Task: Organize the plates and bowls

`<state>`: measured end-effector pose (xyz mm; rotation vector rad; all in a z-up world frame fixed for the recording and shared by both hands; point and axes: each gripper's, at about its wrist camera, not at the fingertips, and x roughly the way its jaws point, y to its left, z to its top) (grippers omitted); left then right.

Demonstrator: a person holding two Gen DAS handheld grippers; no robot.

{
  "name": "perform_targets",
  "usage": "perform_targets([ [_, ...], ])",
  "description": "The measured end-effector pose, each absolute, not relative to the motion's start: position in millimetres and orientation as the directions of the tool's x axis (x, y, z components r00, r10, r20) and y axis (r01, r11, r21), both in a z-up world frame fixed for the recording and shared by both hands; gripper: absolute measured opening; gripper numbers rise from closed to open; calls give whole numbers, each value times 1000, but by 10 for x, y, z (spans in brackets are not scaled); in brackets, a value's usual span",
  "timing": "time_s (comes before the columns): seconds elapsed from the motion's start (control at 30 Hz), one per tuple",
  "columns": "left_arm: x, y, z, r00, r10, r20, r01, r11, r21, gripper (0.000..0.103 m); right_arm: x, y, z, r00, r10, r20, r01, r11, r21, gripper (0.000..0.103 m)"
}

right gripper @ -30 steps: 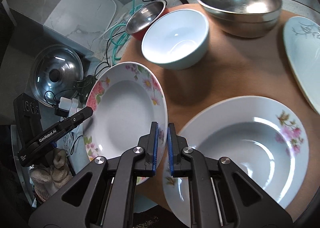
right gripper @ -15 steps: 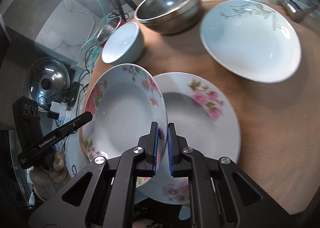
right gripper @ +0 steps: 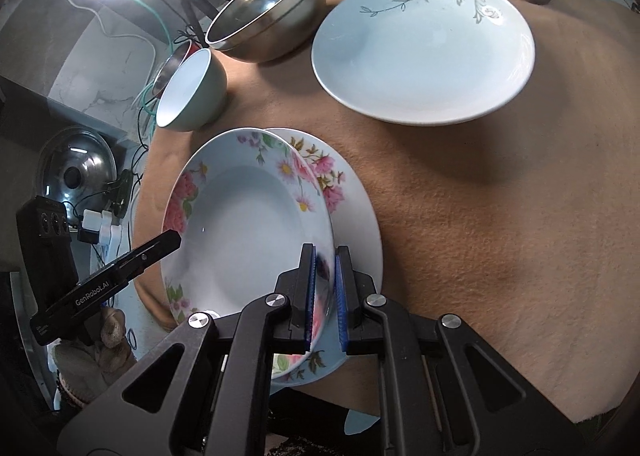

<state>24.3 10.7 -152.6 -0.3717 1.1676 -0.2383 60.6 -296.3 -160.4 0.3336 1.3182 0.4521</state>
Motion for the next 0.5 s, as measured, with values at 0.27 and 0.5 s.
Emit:
perform_targets([
  [0.27, 270, 34, -1562, 359, -355, -863, -4, 924, -382, 16, 611, -2965, -1657, 174, 495, -851, -128, 868, 479, 9],
  [0.5, 287, 5, -1568, 353, -344, -870, 1, 930, -367, 16, 622, -2944, -1677, 169, 485, -858, -128, 874, 469, 10],
])
